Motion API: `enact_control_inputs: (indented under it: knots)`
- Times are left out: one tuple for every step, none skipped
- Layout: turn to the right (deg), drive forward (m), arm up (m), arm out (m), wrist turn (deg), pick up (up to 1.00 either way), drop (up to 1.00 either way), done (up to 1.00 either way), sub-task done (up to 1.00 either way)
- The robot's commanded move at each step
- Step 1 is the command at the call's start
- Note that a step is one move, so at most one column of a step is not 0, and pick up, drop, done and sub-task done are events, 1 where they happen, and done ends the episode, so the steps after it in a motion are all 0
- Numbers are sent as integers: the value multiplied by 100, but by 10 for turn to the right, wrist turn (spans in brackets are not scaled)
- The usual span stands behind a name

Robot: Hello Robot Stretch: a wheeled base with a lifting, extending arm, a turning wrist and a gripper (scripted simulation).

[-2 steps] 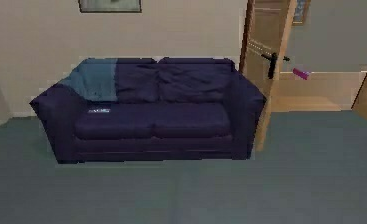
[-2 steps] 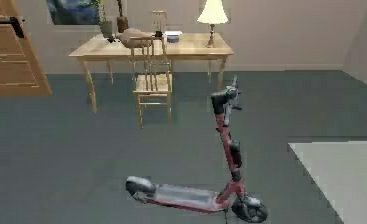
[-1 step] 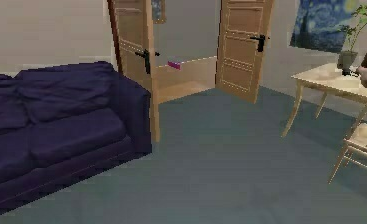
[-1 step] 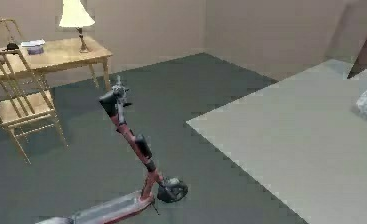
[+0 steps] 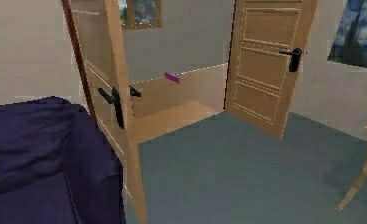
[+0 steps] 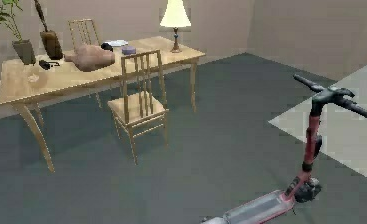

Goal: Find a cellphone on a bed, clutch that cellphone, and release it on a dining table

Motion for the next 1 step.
enact_control_inputs:
  knots:
    - [120,0,0,0,0,0,0,0,0]
